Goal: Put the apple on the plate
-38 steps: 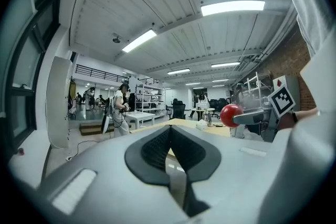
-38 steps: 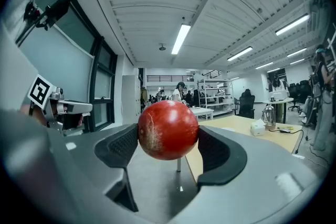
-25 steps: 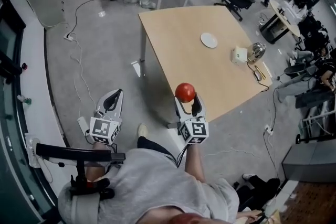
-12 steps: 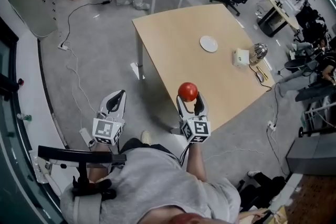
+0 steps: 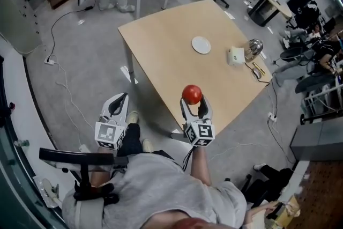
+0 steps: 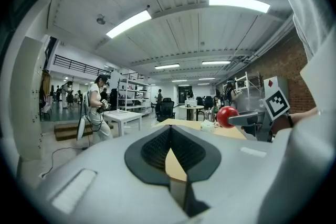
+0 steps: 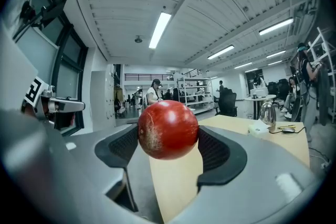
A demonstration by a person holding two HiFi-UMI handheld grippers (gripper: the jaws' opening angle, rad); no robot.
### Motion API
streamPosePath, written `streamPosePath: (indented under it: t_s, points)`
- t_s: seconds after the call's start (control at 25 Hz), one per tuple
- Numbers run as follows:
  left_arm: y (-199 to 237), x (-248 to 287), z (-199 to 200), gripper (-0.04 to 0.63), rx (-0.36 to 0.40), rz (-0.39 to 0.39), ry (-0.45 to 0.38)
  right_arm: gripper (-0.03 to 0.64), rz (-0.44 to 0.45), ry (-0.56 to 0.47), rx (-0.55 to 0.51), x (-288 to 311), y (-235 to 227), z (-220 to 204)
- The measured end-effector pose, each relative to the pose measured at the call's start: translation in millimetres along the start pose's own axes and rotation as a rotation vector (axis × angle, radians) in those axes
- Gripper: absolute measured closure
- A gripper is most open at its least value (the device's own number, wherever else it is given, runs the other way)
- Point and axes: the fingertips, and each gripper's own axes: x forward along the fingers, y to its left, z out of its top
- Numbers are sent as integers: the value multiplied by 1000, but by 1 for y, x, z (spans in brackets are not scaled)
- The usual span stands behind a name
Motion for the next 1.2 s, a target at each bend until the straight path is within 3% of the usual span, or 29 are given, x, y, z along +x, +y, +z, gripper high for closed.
streamPosePath:
  t_s: [0.44, 0.92, 1.2]
  points:
    - [51, 131, 0, 577, 43, -230, 14, 253, -204, -35, 42, 74, -34, -3]
    - [55, 232, -38, 577, 35, -373, 72, 253, -343, 1, 65, 134, -101, -45]
    - [58, 280, -62, 577, 25, -415, 97, 253, -381, 5, 38, 172, -138, -59]
